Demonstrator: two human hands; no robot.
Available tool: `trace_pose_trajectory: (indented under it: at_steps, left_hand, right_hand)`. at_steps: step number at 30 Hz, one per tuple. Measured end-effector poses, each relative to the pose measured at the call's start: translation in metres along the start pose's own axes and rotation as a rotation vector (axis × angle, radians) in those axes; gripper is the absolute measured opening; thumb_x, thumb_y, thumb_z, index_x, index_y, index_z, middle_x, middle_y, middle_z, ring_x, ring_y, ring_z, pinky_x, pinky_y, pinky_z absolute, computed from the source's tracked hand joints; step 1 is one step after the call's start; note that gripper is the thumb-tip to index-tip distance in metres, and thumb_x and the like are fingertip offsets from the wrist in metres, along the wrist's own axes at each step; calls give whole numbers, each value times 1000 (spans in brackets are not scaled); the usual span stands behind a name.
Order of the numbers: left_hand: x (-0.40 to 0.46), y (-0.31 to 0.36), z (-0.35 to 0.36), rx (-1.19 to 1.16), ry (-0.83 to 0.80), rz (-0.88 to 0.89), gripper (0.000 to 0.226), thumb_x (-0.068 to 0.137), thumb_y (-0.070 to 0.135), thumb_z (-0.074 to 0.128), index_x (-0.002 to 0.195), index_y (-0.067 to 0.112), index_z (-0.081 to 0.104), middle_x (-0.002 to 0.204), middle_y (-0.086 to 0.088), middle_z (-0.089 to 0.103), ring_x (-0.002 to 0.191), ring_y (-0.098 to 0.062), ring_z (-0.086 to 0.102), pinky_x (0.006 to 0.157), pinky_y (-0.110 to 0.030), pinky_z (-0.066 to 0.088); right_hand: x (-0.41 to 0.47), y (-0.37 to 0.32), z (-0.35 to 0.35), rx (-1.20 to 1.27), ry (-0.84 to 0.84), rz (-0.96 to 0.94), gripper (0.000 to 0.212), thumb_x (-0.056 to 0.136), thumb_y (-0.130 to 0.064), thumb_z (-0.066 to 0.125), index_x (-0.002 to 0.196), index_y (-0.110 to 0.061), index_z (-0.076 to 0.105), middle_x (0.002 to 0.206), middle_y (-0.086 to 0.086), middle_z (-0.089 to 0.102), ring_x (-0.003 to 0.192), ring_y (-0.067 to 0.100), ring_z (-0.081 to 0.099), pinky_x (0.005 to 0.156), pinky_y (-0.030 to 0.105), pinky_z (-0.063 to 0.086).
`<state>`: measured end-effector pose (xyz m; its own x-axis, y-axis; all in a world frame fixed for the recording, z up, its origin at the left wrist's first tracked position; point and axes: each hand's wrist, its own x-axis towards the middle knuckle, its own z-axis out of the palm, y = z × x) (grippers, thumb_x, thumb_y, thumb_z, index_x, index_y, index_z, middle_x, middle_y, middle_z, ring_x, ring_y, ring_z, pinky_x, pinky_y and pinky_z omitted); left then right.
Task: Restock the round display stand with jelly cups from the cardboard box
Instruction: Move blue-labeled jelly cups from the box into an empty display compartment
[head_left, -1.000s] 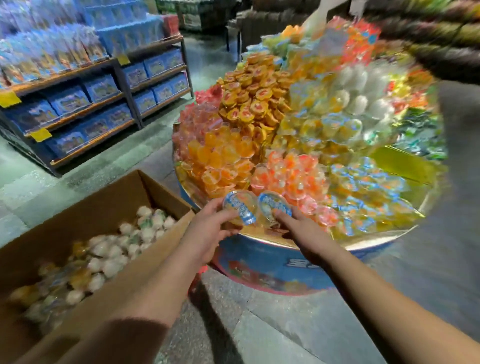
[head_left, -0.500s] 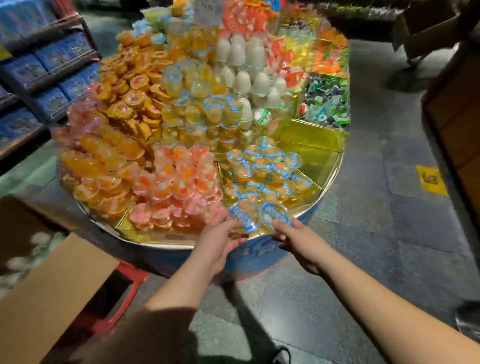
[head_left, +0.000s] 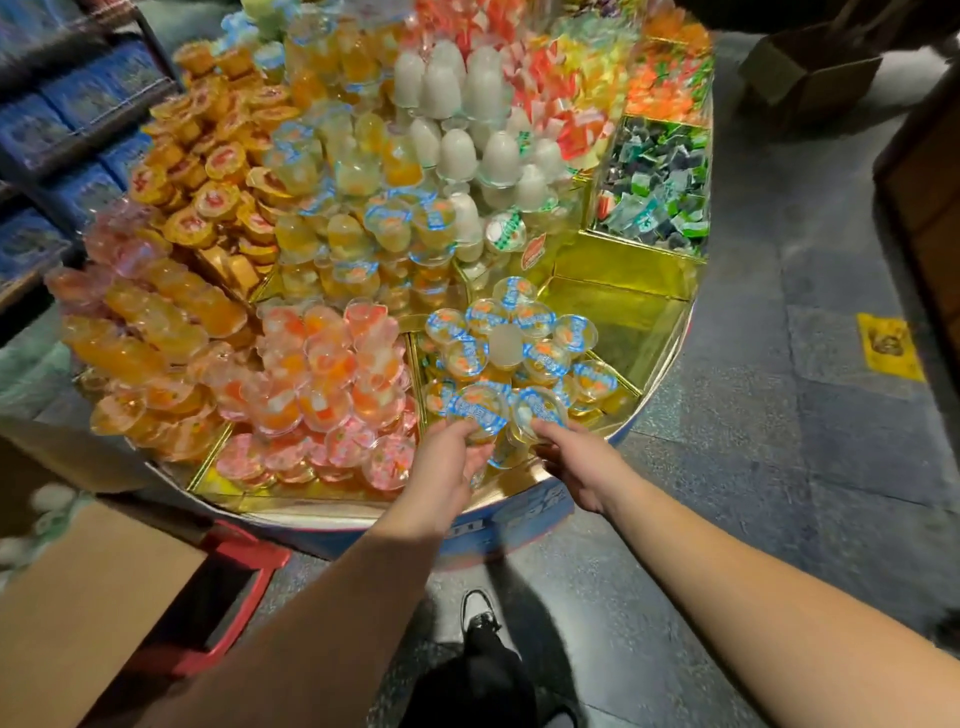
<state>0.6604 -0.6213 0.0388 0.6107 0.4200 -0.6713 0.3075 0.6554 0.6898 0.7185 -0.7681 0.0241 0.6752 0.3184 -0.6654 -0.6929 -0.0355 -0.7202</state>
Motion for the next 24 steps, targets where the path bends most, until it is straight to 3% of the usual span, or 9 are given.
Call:
trace_pose_trajectory:
  at_steps: [3,7,10,13,17,20,22,24]
  left_hand:
    - [25,1,8,-3,12,-30,50,97,4,54,144,3,37,111,-9,56,95,-26,63,76,-29,57]
    - [50,3,17,-14,79,-70,46,99,0,49,143,3,37,102,-9,56,83,-22,60,79,-30,55]
    - [65,3,18,5,109,-86,51,100,-1,46,148,6,32,116,-13,51,94,-29,59,89,-36,52]
    - [77,0,16,46,126,-58,47,100,-1,42,147,2,32,117,-16,50,97,-32,58,94,-39,50]
    - [82,-3,16,88,142,-18,45,101,-2,38,146,1,33,111,-15,53,94,-30,59,83,-36,53]
    - [83,-4,17,96,135,-4,42,105,11,34,146,2,31,106,-12,52,98,-31,57,81,-35,51]
    - [85,-5,16,109,136,16,42,105,14,34,146,6,31,116,-14,49,106,-32,55,87,-37,50]
    - [86,-8,14,110,135,58,44,103,7,38,146,12,32,128,-16,48,113,-33,55,83,-34,53]
  right_hand:
    - [25,-11,9,-18,57,5,65,94,-22,65,148,-14,30,94,2,64,80,14,59,75,27,44]
    - [63,-20,19,-54,83,20,69,93,-26,66,149,-10,30,102,2,65,90,16,62,82,29,46]
    - [84,-20,24,-81,103,36,72,89,-32,71,146,-8,36,114,7,67,96,19,66,85,33,51]
    - [96,-20,29,-101,125,45,74,88,-32,72,147,-8,35,118,9,65,102,22,65,97,40,51]
    - [103,-18,34,-143,162,46,76,90,-32,71,150,-8,31,126,12,61,107,25,63,93,37,51]
    - [105,-15,35,-230,212,33,81,83,-41,74,147,-10,36,130,10,61,110,27,64,101,46,50]
    - [108,-13,36,-286,214,27,89,74,-51,74,146,-12,38,133,9,59,113,28,62,102,49,48]
    - [110,-11,36,-331,223,16,100,63,-63,72,144,-14,39,134,7,58,115,29,61,102,49,49]
